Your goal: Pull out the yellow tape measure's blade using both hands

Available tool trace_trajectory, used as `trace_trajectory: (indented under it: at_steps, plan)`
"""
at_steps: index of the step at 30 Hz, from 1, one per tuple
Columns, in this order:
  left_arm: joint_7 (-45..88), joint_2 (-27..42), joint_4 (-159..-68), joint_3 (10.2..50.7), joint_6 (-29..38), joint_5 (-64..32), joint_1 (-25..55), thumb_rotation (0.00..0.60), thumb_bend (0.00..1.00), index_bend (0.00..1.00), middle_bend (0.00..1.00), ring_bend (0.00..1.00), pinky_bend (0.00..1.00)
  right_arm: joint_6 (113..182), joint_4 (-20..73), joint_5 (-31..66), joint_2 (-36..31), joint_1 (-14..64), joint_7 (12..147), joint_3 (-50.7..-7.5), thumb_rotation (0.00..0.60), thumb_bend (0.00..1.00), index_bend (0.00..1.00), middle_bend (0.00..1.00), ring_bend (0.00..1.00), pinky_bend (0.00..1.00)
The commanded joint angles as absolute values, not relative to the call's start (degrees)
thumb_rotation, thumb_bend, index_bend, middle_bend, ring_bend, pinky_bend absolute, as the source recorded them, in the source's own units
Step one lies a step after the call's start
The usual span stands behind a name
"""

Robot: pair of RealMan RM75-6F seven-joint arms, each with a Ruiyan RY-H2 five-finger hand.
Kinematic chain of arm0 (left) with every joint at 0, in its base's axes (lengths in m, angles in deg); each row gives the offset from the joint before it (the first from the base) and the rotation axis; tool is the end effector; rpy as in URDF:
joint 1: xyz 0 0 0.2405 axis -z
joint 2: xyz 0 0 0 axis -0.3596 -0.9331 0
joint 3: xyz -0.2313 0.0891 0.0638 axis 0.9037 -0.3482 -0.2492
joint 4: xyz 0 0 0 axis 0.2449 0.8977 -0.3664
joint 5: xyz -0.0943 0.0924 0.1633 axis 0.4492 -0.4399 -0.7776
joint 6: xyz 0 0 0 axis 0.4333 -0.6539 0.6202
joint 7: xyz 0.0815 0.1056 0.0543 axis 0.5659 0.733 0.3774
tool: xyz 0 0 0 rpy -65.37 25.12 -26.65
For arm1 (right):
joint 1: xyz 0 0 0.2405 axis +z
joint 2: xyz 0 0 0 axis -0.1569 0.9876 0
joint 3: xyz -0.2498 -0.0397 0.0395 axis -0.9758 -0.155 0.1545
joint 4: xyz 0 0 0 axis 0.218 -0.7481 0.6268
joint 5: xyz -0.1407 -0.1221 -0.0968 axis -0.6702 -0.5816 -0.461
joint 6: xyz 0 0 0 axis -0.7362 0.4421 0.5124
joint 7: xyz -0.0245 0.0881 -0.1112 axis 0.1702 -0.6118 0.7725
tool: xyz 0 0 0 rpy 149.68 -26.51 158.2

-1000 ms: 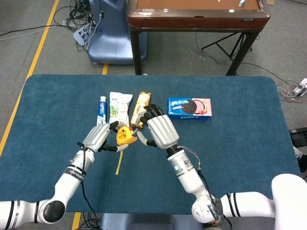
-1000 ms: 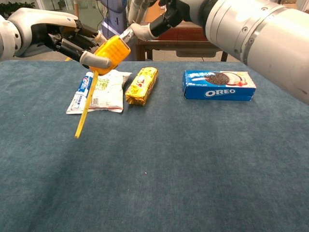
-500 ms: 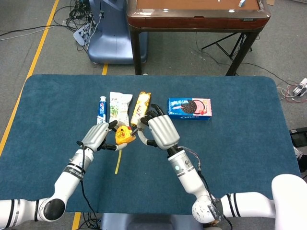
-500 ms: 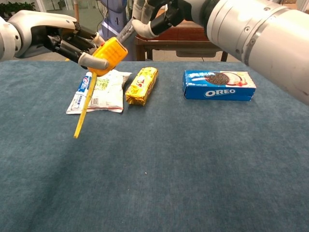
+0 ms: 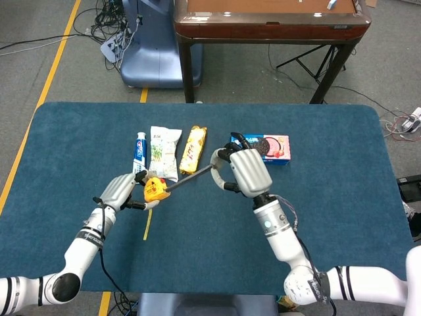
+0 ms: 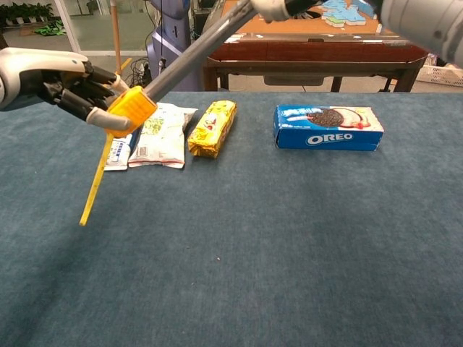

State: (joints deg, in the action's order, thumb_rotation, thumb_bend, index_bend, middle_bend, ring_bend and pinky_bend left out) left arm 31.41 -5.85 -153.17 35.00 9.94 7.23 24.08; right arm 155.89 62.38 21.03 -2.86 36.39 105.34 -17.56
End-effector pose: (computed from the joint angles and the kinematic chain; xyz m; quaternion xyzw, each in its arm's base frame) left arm -0.1269 0.3260 0.0646 -0.6057 -0.5824 -0.3939 0.3726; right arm -0.0315 -0.3266 0.0667 0.6227 -0.3878 0.5623 0.3817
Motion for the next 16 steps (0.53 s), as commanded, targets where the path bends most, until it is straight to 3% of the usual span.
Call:
trace_trajectory:
  at_steps: [1,16]
  plan:
    - [30.8,-6.0,-152.3,34.3,10.5,6.5,23.4,0.6,0.26,0.45,0.47,0.32,0.23,156.2,64.2,20.9,1.0,34.1,102.6,-16.7,0.6,0.72,0.62,0.58,0.35,0.1]
    - [26.2,-5.9,-148.2,31.8,14.2,2.6,19.9,0.6,0.26,0.46,0.47,0.32,0.23,156.7,68.4,19.4,14.0,26.6,92.8,-15.9,0.6,0.72,0.62,0.58,0.35,0.1]
